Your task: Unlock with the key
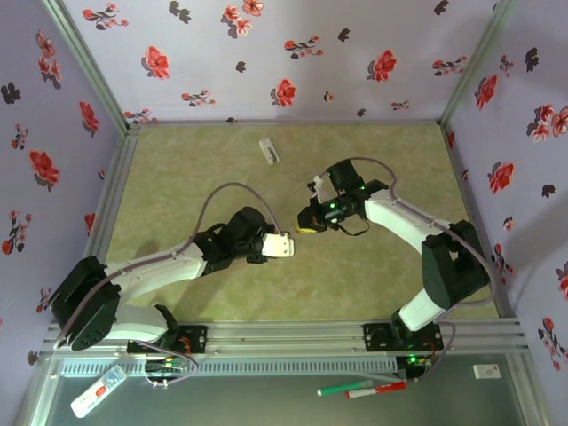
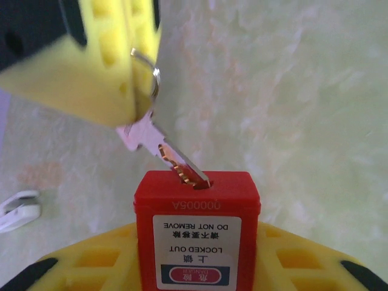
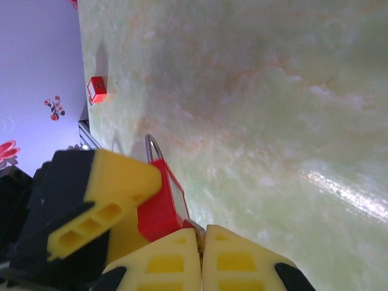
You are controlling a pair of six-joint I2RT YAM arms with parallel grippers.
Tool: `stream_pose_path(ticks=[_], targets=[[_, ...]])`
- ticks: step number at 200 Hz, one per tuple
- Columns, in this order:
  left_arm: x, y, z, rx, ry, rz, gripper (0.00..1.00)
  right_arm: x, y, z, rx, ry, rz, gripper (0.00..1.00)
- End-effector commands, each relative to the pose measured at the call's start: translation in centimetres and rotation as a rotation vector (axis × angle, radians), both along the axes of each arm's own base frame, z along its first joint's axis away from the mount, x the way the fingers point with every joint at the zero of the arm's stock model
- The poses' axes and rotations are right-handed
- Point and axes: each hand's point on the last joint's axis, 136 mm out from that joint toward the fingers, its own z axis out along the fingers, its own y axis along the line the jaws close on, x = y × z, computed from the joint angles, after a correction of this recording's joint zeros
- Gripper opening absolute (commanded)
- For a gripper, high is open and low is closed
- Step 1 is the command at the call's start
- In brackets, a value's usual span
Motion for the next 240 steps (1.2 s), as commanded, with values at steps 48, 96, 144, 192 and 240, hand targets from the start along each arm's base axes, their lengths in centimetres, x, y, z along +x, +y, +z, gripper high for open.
stream_pose_path(ticks=[48, 96, 144, 192, 240], targets=[[-0.2, -4.7, 7.9, -0.334, 0.057, -0.065, 0.0, -0.6, 1.0, 2.9, 0.089, -0.184, 0.027, 0.0], [2.0, -2.8, 3.0, -0.181, 0.155, 0.12, 0.0, 1.4, -2.6, 2.0, -0.084, -0.243, -0.123, 0.0], [4.2, 0.1, -2.4, -0.032, 0.338, 0.46, 0.0, 3.9, -7.5, 1.4, -0.208, -0.299, -0.39, 0.0], [6.8, 2.0, -6.1, -0.088, 0.634, 0.872, 0.0, 5.3, -9.2, 3.0, -0.15, -0.375, -0.579, 0.0], [7.5, 3.6, -8.2, -0.072, 0.732, 1.083, 0.46, 5.8, -9.3, 4.2, -0.123, -0.407, -0.609, 0.0]])
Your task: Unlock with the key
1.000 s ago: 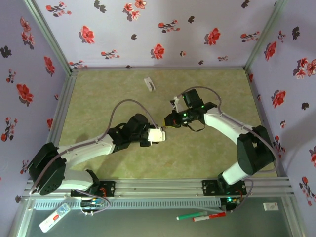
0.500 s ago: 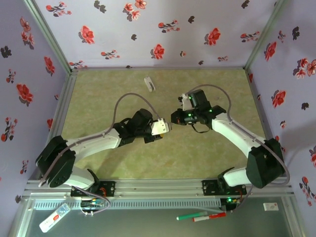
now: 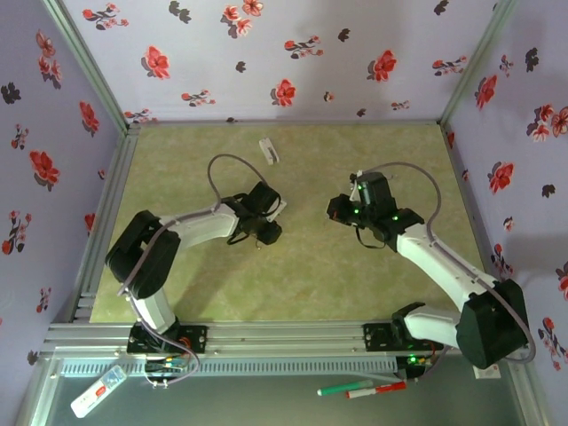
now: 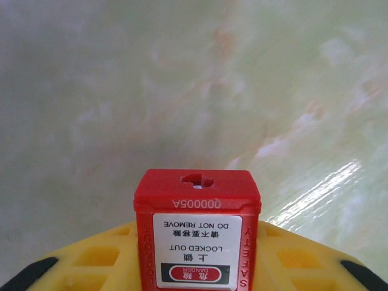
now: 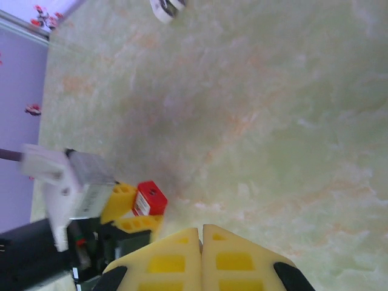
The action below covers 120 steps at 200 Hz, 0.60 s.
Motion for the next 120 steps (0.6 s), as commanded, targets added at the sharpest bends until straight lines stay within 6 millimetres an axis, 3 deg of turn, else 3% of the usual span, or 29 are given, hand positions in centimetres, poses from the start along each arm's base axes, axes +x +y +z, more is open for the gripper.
stream_pose_path(ticks=[1, 21, 36, 47, 63, 92, 120], targets=[[0.4, 0.7, -0.2, -0.001, 0.07, 0.162, 0.47, 1.0, -0.3, 1.5, 0.025, -0.055, -0.05, 0.0], [0.7, 1.4, -0.6, -0.001, 0.095, 0.216, 0.68, 1.0, -0.4, 1.4, 0.025, -0.055, -0.057, 0.0], [0.9, 1.6, -0.2, -0.021, 0.099, 0.243, 0.72, 1.0, -0.4, 1.5, 0.033, -0.054, -0.059, 0.0], [1.2, 1.3, 1.2, -0.071, 0.09, 0.269, 0.74, 1.0, -0.4, 1.8, 0.038, -0.061, -0.061, 0.0], [1.1, -0.5, 5.2, -0.243, 0.077, 0.286, 0.77, 1.1, -0.4, 2.7, 0.057, -0.087, -0.067, 0.0], [0.3, -4.8, 14.1, -0.745, 0.073, 0.292, 0.8, 1.5, -0.7, 5.0, 0.106, -0.165, -0.104, 0.0], [-1.3, -7.3, 20.0, -1.022, 0.037, 0.236, 0.76, 2.2, -0.9, 7.5, 0.156, -0.229, -0.141, 0.0]])
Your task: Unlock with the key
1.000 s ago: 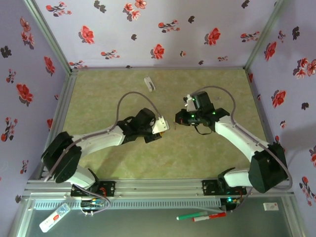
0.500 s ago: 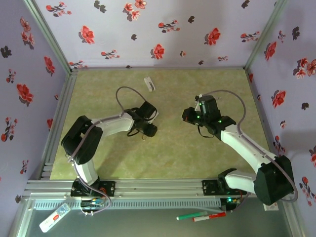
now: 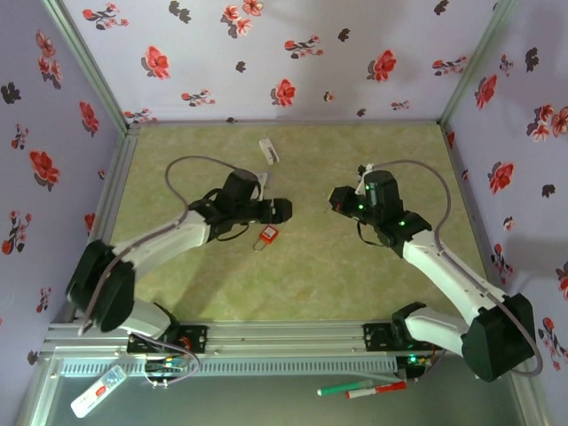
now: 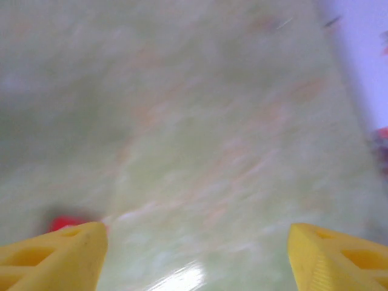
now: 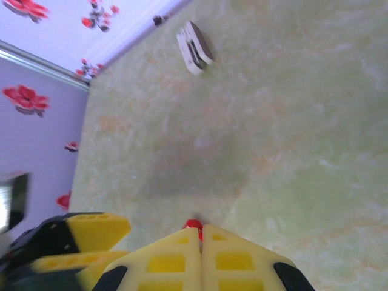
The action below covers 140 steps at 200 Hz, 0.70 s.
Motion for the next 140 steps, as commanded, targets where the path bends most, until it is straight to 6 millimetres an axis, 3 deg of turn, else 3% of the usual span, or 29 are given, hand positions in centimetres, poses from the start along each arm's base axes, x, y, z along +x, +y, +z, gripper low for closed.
stream_pose_path(ticks=[1, 14, 42, 116, 140], targets=[[-1.3, -3.6, 6.0, -0.341, -0.028, -0.039, 0.76, 1.2, -0.4, 3.0, 0.062, -0.091, -0.063, 0.0], [-1.9, -4.4, 7.4, -0.432, -0.031, -0.044, 0.73, 1.6, -0.2, 4.0, 0.094, -0.111, -0.071, 0.0], [-2.2, -5.8, 8.4, -0.567, 0.009, -0.042, 0.68, 2.0, 0.3, 5.2, 0.162, -0.127, -0.071, 0.0], [-1.6, -8.5, 8.9, -0.758, 0.085, -0.057, 0.54, 2.1, 1.1, 5.4, 0.228, -0.113, -0.057, 0.0], [-1.5, -9.2, 9.1, -0.783, 0.097, -0.076, 0.45, 2.1, 1.1, 5.0, 0.233, -0.106, -0.058, 0.0]])
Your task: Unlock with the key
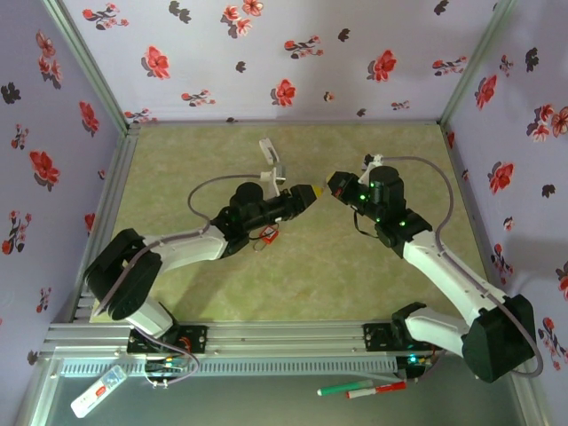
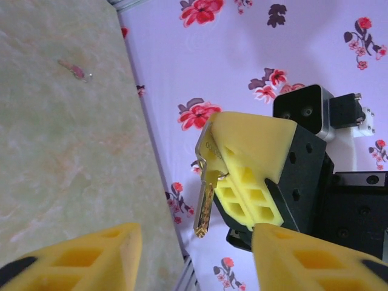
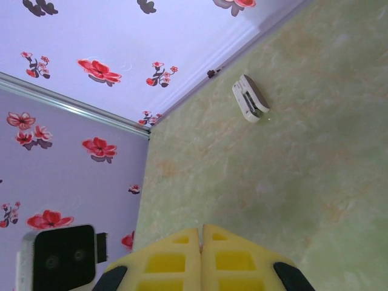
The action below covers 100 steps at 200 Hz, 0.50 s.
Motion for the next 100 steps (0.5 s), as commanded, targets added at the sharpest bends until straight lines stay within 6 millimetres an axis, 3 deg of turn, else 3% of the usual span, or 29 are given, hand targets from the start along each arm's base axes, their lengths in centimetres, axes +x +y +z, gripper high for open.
stream_pose_path(ticks=[1, 100], targets=[[-0.27, -0.91, 2.94, -0.119, -0.037, -0.037, 0.45, 0.36, 0.29, 0.82, 0.039, -0.022, 0.004, 0.0], [0.45, -1.76, 2.45, -0.137, -0.022, -0.038, 0.25, -0.02, 0.67, -0.12, 0.066, -0.002, 0.025, 0.0]])
